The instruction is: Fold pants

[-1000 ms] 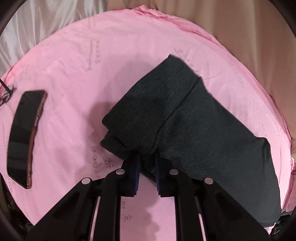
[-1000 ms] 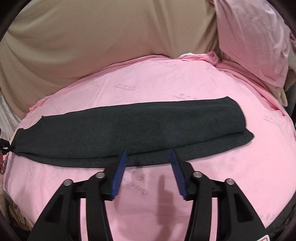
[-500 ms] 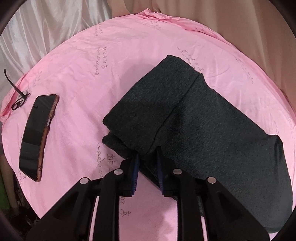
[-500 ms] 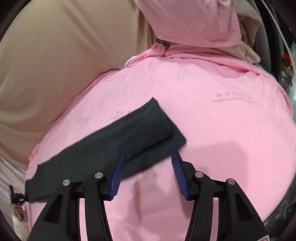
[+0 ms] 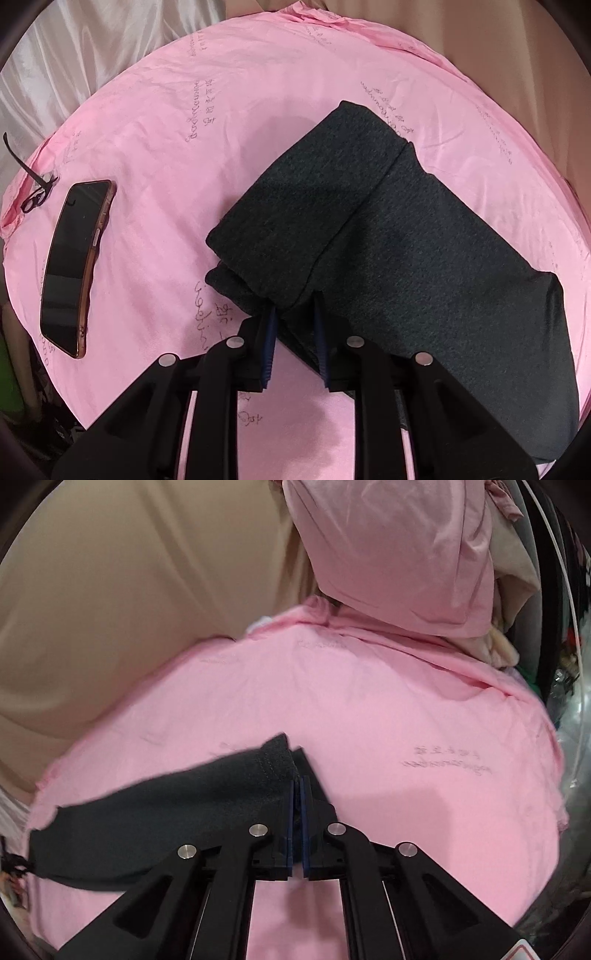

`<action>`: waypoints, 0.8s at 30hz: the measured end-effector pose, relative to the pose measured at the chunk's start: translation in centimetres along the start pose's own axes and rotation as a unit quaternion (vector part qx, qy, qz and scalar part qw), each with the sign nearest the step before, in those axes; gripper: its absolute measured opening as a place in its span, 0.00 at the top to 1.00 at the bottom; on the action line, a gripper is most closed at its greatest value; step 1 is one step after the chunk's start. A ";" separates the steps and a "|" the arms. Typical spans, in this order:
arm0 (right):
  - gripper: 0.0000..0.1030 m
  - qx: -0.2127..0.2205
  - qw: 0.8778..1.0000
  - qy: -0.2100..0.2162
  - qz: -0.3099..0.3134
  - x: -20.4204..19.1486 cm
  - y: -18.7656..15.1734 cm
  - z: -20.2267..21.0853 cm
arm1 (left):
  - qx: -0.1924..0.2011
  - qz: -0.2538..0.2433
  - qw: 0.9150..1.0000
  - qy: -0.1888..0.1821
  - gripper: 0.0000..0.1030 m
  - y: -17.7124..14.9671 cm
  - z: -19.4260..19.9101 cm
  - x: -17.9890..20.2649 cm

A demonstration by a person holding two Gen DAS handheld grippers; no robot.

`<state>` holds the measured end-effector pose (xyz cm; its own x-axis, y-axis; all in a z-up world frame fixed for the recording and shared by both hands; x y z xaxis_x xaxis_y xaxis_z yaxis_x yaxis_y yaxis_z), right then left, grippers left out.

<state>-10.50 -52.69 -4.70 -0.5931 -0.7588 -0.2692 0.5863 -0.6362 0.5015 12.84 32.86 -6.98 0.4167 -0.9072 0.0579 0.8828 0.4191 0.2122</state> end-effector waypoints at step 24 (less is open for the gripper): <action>0.97 0.053 0.994 -0.028 0.091 -5.2 5.4 -2.7 | 0.060 -0.237 0.969 -0.013 0.57 -11.4 4.4 18.3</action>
<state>-2.74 -52.58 -2.83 -0.5144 -0.8489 -0.1213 0.6273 -0.4690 0.6217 9.45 11.34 -4.02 -0.0370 -0.9980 -0.0508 0.9414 -0.0518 0.3334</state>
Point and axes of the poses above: each gripper's, at about its wrist camera, not at the fingertips, and z roughly against the way its jaws point, x to its right, y to its top, the point moved 7 cm from there along -z, roughly the way its jaws point, and after that the axes turned 9 degrees about -x, right-handed, at the moved point
